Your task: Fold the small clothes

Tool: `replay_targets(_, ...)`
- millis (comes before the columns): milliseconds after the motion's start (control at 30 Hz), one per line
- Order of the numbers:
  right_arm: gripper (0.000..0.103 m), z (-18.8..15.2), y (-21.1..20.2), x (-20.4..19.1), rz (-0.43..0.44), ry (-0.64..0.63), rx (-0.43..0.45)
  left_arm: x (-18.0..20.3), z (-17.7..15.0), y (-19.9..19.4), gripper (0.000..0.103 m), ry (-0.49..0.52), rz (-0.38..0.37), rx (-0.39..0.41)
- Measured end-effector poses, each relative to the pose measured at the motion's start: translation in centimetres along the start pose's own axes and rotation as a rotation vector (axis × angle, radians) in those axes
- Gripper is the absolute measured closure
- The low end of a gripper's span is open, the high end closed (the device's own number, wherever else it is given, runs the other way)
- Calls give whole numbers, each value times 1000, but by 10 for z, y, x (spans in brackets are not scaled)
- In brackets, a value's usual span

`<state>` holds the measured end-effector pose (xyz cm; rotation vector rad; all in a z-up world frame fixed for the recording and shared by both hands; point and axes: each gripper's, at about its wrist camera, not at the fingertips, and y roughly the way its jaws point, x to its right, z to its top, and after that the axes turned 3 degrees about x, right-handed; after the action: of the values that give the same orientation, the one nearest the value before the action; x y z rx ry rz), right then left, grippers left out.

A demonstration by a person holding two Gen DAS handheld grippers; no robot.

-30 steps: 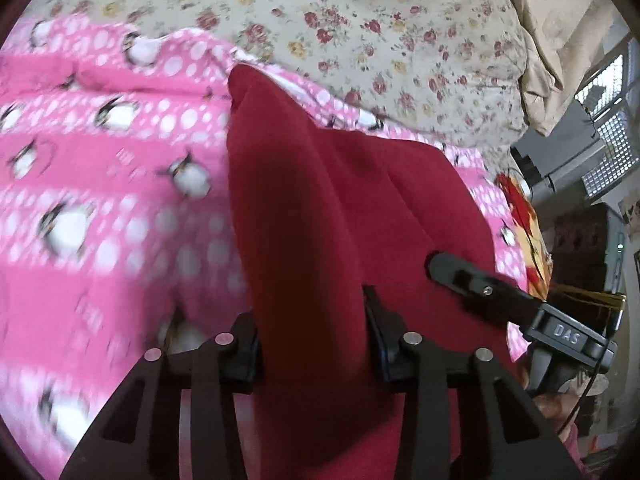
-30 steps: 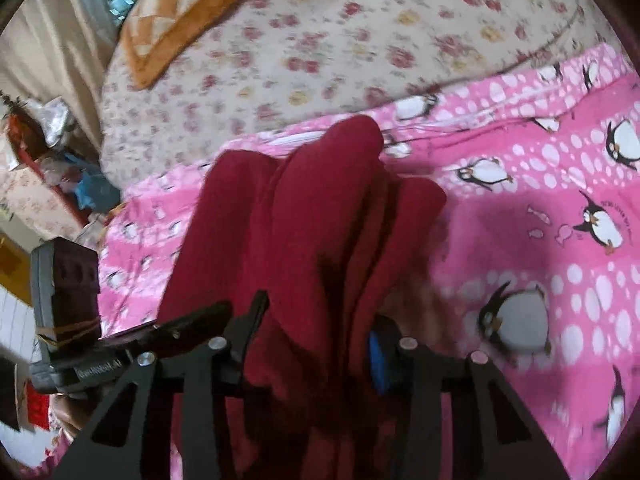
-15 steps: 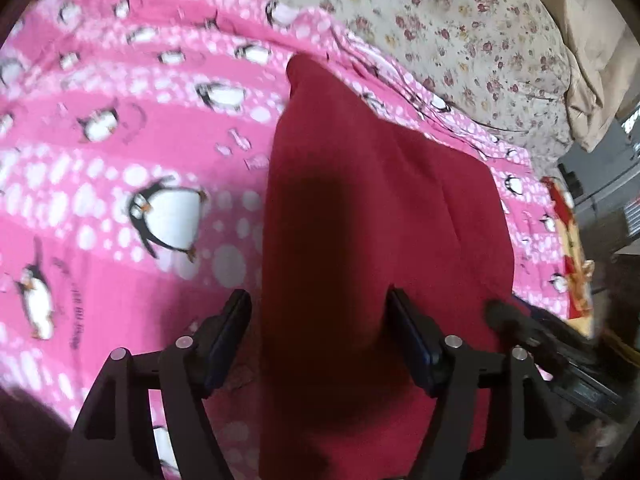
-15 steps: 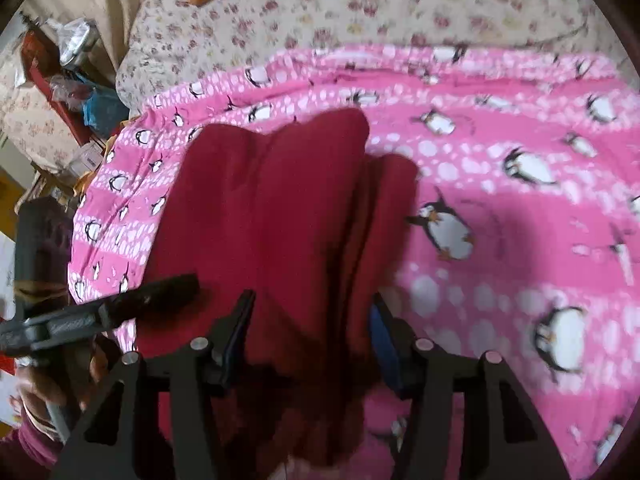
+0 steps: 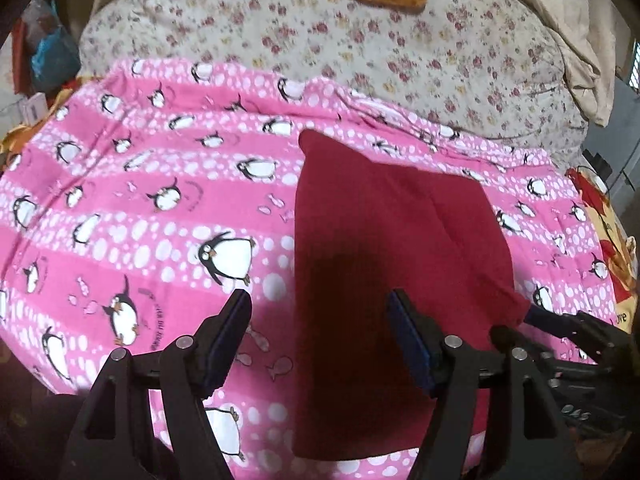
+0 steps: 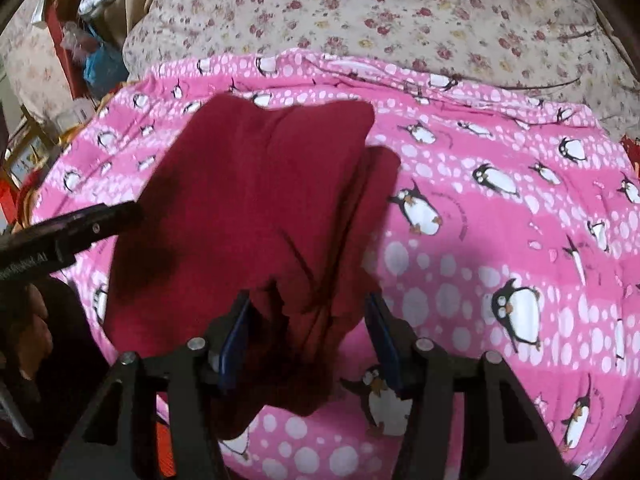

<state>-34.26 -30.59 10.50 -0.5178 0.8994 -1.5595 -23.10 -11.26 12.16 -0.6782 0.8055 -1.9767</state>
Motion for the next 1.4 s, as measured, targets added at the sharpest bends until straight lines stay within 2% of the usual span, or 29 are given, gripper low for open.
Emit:
replay_targets(100, 43, 5, -17, -3, 26, 14, 42, 3, 1, -9, 52, 11, 16, 35)
replay_targets(233, 33, 9, -33, -9, 40, 50, 86, 11, 2, -21, 52, 48, 47, 76)
replay_targets(533, 24, 13, -35, -18, -8, 98, 104, 8, 1, -34, 52, 36, 60, 110)
replay_targets(800, 21, 14, -30, -21, -15, 116, 91, 11, 0, -35, 52, 52, 76, 118)
replay_targets(1033, 20, 16, -28, -20, -34, 111, 97, 12, -1, -33, 52, 74, 134, 131)
replay_targets(1400, 19, 17, -27, -26, -89, 70, 115, 7, -2, -27, 52, 57, 132, 121)
